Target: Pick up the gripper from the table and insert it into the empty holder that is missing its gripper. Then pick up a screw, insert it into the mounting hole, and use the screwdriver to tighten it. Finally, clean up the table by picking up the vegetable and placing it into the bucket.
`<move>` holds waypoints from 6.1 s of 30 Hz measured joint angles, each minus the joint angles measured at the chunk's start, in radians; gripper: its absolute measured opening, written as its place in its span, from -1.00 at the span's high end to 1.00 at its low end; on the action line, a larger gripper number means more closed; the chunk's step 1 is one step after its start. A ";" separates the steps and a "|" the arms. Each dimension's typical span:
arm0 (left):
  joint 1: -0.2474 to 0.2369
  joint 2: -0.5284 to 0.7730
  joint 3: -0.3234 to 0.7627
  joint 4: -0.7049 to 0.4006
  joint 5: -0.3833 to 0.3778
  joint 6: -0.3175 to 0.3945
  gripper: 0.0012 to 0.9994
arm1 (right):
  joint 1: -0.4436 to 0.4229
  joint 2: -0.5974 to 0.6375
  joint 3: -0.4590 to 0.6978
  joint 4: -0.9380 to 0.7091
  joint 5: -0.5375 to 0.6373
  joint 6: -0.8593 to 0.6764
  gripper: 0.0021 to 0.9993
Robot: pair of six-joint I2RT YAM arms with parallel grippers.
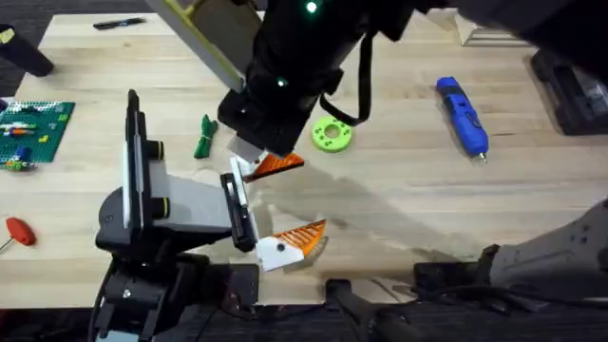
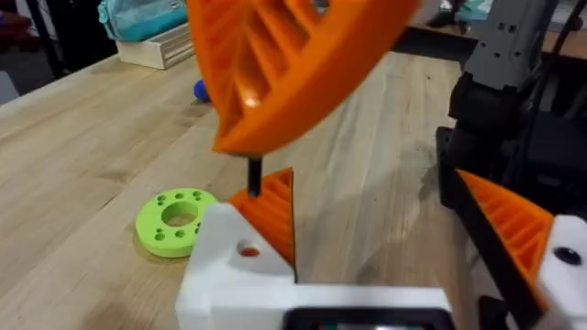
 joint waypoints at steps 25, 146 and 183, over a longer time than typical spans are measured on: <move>0.000 0.000 0.000 0.000 0.000 0.000 -0.97 | 0.000 0.045 0.003 -0.010 -0.038 0.000 1.00; 0.002 0.000 0.000 0.000 -0.004 0.000 0.97 | -0.685 -0.354 -0.535 0.014 0.096 0.085 -0.99; 0.002 0.000 0.000 0.000 -0.005 0.000 0.97 | -1.211 0.153 -0.605 0.470 0.070 -0.429 -0.99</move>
